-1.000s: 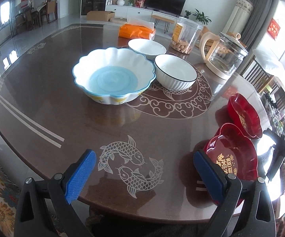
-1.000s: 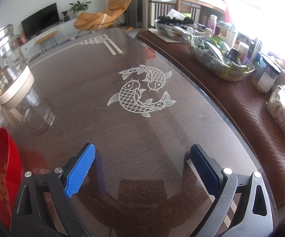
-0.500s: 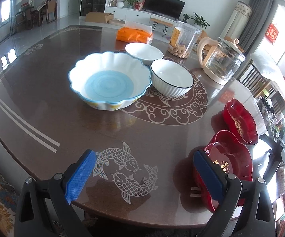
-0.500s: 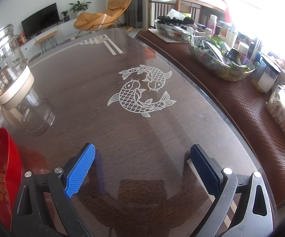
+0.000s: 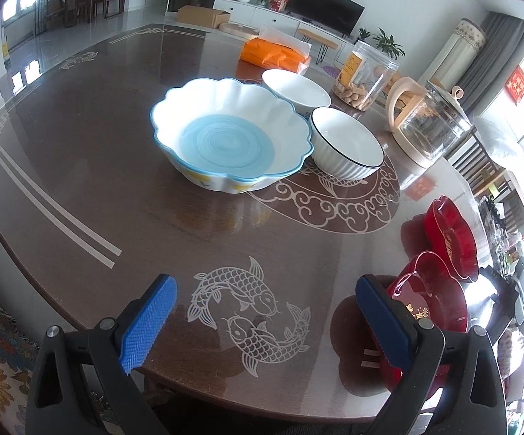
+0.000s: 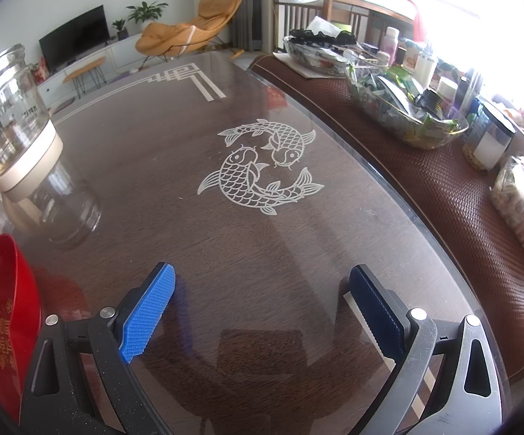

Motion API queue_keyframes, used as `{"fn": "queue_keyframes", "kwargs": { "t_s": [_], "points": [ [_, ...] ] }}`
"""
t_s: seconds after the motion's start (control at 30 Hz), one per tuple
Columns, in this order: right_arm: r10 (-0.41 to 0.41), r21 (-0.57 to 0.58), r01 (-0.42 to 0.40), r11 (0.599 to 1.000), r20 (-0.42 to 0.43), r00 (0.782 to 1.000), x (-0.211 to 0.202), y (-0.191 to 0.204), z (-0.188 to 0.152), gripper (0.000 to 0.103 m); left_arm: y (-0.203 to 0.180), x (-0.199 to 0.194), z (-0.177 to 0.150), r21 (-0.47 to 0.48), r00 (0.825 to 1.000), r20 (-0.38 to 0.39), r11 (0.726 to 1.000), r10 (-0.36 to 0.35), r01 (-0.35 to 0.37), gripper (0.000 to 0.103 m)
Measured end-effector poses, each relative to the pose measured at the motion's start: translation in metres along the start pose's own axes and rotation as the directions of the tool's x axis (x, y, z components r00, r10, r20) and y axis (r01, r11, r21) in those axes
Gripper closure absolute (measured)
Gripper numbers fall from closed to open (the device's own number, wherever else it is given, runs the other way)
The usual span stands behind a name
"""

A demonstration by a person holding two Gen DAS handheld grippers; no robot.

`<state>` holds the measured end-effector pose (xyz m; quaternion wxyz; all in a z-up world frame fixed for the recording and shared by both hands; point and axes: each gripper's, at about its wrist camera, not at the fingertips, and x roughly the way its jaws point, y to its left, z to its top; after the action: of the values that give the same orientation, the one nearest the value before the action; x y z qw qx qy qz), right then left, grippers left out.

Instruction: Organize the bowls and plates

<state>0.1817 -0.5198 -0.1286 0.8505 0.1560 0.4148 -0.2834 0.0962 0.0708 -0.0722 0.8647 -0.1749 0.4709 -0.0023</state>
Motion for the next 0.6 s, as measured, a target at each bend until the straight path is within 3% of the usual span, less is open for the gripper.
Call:
{"fn": "queue_keyframes", "kwargs": {
  "t_s": [0.6],
  "points": [
    [0.0, 0.0, 0.0, 1.0, 0.0, 1.0, -0.0005, -0.0002, 0.0, 0.004, 0.0, 0.0032, -0.009, -0.01, 1.0, -0.026, 1.0, 0.001, -0.001, 0.004]
  ]
}}
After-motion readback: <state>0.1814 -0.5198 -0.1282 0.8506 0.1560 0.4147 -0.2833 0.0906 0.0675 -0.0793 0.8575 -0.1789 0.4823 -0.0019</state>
